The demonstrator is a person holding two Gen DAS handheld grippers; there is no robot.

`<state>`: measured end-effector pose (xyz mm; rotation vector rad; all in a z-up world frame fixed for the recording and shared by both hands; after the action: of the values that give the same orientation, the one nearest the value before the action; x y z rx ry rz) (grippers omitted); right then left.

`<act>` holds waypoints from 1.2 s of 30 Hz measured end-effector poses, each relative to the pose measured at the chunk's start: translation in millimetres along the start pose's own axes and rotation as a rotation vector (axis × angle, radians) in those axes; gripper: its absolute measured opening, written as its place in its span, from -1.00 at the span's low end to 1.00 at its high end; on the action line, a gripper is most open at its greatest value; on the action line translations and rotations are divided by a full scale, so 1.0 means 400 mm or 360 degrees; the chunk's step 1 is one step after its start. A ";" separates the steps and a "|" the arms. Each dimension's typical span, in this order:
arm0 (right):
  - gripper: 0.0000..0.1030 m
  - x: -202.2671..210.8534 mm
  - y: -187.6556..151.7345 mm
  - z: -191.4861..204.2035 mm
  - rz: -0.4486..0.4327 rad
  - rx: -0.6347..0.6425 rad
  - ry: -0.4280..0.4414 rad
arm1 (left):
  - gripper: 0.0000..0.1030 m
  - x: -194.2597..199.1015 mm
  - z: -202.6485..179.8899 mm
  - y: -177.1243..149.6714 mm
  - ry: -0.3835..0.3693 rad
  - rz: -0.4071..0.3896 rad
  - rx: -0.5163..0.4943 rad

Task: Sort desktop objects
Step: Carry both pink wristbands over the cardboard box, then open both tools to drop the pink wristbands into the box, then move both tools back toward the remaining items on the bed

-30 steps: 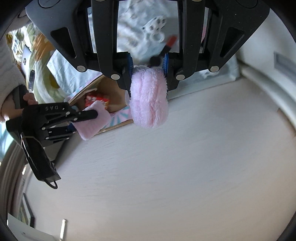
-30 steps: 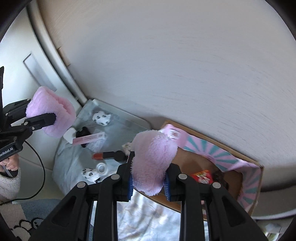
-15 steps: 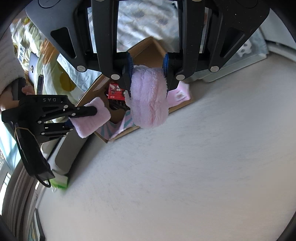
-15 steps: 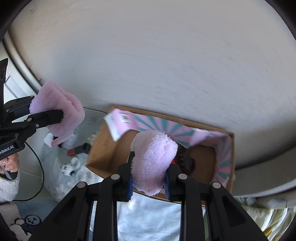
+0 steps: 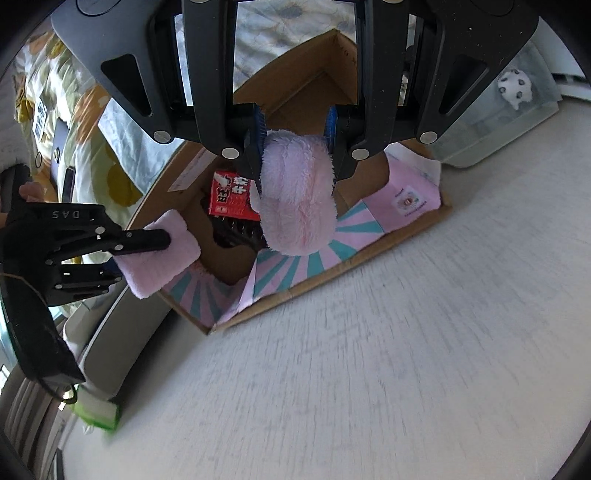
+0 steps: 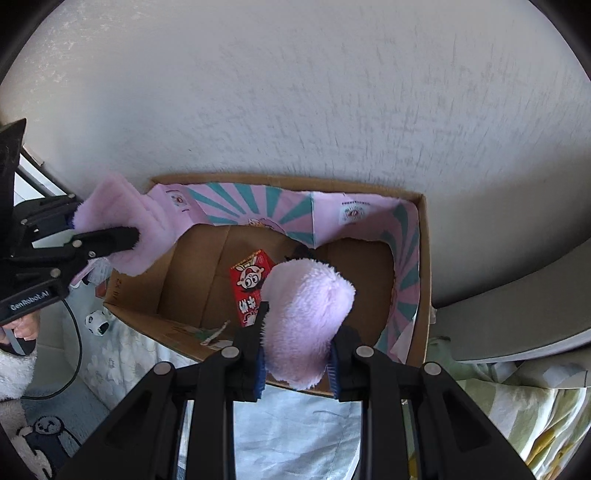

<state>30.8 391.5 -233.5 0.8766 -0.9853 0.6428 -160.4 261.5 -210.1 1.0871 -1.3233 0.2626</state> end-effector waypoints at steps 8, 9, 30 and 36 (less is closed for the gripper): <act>-0.53 -0.042 0.014 0.021 0.0025 0.0013 0.0118 | -0.58 -0.050 0.012 -0.021 0.0029 0.0075 0.0027; -0.53 -0.045 0.015 0.027 0.0021 0.0015 0.0117 | -0.58 -0.054 0.013 -0.023 0.0031 0.0081 0.0029; 0.99 -0.030 0.079 0.009 -0.0126 0.0019 -0.0124 | 1.00 0.017 0.085 -0.032 0.0094 -0.0006 0.0188; 0.99 0.007 0.099 0.009 -0.0180 0.0001 -0.0140 | 1.00 0.089 0.129 -0.017 0.0204 -0.0071 0.0207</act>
<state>-1.0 408.6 -216.7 0.9607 -1.0070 0.5120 -178.4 204.9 -189.6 1.1878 -1.1792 0.3832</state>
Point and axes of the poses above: each gripper's, at about its wrist camera, not at the fingertips, and x roughly against the way its jaws point, z to its left, y to its top, the point moved 6 cm from there along -x, roughly the way its jaws point, and after that the axes turned 1 degree about -y, right-handed, at the moved point
